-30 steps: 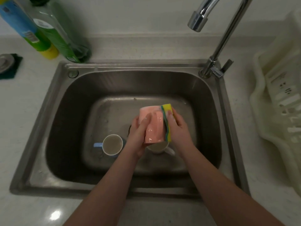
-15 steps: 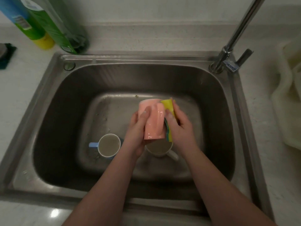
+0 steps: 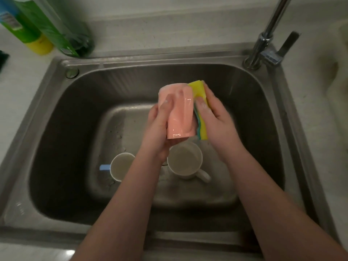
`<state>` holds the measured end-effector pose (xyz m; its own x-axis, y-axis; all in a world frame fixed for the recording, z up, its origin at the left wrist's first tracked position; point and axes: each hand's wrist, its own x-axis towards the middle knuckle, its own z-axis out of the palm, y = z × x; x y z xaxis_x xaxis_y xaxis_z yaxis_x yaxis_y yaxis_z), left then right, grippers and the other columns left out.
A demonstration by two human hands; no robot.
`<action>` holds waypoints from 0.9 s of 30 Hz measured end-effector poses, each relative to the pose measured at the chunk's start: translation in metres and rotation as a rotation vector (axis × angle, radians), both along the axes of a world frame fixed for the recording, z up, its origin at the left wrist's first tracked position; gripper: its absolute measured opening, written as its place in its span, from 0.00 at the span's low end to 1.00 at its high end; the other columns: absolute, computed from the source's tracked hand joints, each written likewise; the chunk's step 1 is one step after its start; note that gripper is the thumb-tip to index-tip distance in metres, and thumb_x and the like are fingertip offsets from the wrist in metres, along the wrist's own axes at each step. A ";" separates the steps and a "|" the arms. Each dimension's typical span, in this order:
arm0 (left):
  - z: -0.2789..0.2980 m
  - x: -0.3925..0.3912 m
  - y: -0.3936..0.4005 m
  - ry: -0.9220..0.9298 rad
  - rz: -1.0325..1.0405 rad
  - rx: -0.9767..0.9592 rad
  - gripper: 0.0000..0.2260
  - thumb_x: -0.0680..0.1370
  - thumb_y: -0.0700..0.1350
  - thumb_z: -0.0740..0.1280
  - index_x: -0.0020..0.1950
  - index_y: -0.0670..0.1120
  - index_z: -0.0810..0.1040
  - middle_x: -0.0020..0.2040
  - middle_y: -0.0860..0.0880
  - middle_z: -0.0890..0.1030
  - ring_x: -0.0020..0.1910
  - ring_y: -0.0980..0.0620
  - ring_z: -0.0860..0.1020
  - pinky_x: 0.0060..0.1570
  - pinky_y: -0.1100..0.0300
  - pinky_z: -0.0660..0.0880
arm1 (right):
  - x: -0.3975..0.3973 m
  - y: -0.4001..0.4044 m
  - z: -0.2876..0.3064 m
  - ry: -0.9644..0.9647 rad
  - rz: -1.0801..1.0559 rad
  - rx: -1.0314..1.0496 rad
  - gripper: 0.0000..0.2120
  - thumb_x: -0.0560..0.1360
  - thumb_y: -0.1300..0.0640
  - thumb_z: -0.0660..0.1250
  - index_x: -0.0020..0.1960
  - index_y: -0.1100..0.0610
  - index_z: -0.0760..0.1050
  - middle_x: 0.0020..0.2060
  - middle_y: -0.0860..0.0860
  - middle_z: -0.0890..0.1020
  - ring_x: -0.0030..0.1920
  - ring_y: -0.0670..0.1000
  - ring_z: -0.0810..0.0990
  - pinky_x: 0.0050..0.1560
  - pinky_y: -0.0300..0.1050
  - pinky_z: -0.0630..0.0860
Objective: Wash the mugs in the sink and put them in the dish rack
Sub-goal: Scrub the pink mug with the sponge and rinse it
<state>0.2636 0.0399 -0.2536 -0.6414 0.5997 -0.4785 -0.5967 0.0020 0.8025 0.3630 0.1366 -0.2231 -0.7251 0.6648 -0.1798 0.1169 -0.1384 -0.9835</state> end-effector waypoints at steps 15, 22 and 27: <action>0.007 0.008 0.006 -0.130 -0.135 0.126 0.30 0.72 0.66 0.65 0.67 0.48 0.74 0.61 0.43 0.80 0.59 0.42 0.79 0.49 0.45 0.77 | -0.002 0.011 0.007 -0.178 -0.094 -0.171 0.11 0.79 0.43 0.57 0.53 0.42 0.76 0.52 0.46 0.81 0.54 0.48 0.80 0.60 0.53 0.75; 0.014 0.003 0.006 -0.131 -0.114 0.187 0.32 0.72 0.65 0.67 0.70 0.47 0.73 0.66 0.41 0.77 0.64 0.40 0.75 0.61 0.39 0.73 | 0.004 0.000 0.013 0.057 0.033 0.177 0.21 0.80 0.51 0.61 0.71 0.42 0.65 0.58 0.28 0.69 0.59 0.26 0.68 0.64 0.31 0.67; 0.017 0.009 0.004 -0.135 -0.162 0.162 0.30 0.73 0.65 0.65 0.68 0.47 0.74 0.63 0.42 0.79 0.59 0.41 0.78 0.52 0.42 0.76 | 0.004 0.008 0.012 -0.106 -0.110 -0.139 0.12 0.79 0.46 0.59 0.57 0.46 0.78 0.53 0.46 0.82 0.54 0.46 0.81 0.61 0.52 0.76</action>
<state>0.2730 0.0438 -0.2370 -0.4676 0.7653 -0.4423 -0.7006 -0.0158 0.7134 0.3671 0.1450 -0.2109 -0.6216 0.7022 -0.3470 0.1955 -0.2899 -0.9369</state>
